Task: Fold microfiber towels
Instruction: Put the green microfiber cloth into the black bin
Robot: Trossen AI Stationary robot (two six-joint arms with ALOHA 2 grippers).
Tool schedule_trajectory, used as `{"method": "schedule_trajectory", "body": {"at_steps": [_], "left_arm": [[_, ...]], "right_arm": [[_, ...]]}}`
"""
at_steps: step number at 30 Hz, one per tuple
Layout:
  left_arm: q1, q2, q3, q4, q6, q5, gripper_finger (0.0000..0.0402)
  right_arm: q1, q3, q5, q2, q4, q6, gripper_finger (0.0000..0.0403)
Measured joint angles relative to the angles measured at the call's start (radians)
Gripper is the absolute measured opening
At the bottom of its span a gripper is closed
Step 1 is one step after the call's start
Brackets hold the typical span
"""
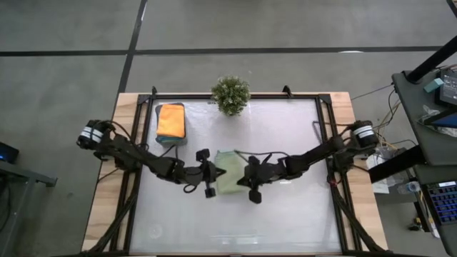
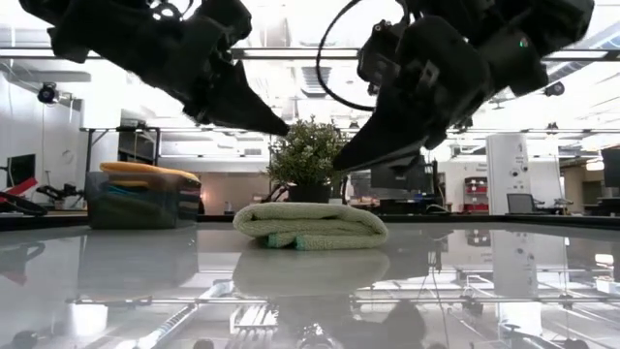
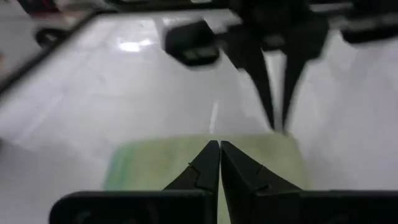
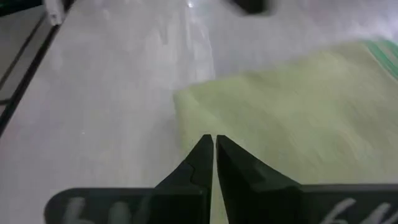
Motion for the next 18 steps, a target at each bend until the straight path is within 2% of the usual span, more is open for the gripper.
{"method": "schedule_trajectory", "body": {"at_steps": [4, 9, 18], "left_arm": [[-0.012, 0.029, -0.006, 0.0, -0.069, 0.051, 0.0001], [-0.015, 0.069, -0.009, -0.001, -0.096, 0.104, 0.0001], [-0.016, 0.13, -0.008, 0.013, -0.099, 0.138, 0.0001]], "right_arm": [[-0.026, 0.002, -0.001, -0.096, -0.179, 0.142, 0.0031], [-0.063, 0.002, -0.001, -0.171, -0.343, 0.31, 0.0094], [-0.144, 0.002, -0.006, -0.124, -0.368, 0.492, 0.0226]]}}
